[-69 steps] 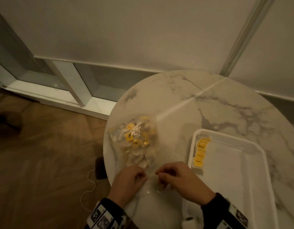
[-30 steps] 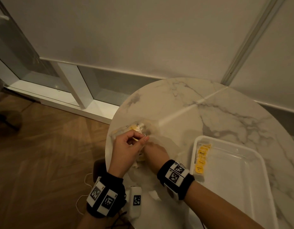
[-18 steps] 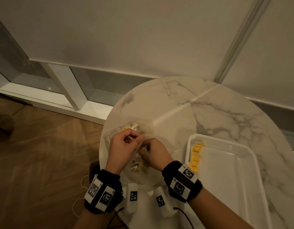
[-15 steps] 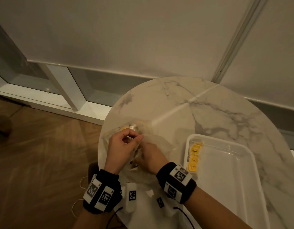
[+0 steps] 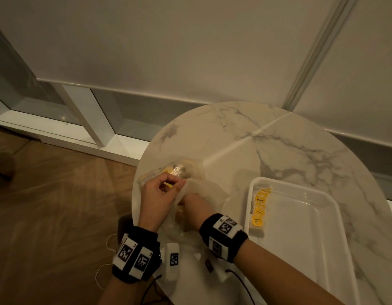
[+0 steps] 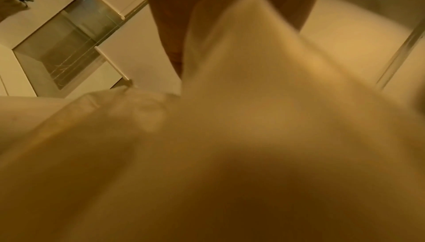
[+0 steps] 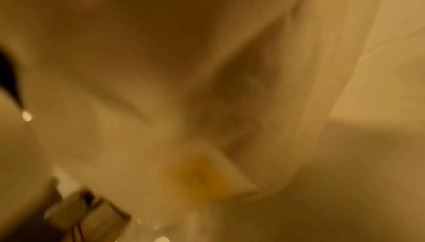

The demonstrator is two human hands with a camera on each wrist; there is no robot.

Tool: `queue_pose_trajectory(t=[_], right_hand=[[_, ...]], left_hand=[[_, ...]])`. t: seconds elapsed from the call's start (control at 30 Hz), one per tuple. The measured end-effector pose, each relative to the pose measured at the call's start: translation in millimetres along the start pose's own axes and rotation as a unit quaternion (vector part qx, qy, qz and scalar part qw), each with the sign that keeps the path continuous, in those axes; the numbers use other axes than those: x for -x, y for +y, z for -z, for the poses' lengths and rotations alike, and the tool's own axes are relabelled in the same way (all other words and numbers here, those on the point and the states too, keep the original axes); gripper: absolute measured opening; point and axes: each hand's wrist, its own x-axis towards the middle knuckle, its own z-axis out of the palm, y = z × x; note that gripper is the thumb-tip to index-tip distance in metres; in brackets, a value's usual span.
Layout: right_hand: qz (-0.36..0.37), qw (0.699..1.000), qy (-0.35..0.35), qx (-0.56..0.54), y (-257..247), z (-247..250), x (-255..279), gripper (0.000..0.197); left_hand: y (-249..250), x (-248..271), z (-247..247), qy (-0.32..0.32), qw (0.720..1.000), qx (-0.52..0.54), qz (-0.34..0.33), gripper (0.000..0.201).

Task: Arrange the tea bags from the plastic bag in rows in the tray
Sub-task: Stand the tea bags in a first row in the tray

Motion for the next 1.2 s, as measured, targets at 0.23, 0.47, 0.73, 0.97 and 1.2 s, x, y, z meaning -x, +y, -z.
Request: queue_pose_trajectory(t=[0.23, 0.47, 0.73, 0.97, 1.2], right_hand=[[-0.071, 0.928, -0.079, -0.356, -1, 33, 30, 0.009], [-0.130, 0.761, -0.130, -0.623, 19, 47, 59, 0.012], [-0.018, 0.636, -0.156, -0.756, 30, 67, 103, 0.033], [0.020, 0.554, -0.128, -0.823, 48, 65, 140, 0.053], [-0.022, 0.566, -0.037, -0.823, 67, 50, 184, 0.076]], left_hand=[[2, -3, -4, 0.021, 0.996, -0.063, -0.056, 0.014], [-6, -8, -11, 0.018, 0.995, -0.072, -0.069, 0.015], [-26, 2, -22, -0.044, 0.994, -0.088, -0.036, 0.006], [-82, 40, -19, -0.290, 0.901, -0.309, -0.089, 0.076], [-78, 19, -21, -0.267, 0.871, -0.404, -0.082, 0.069]])
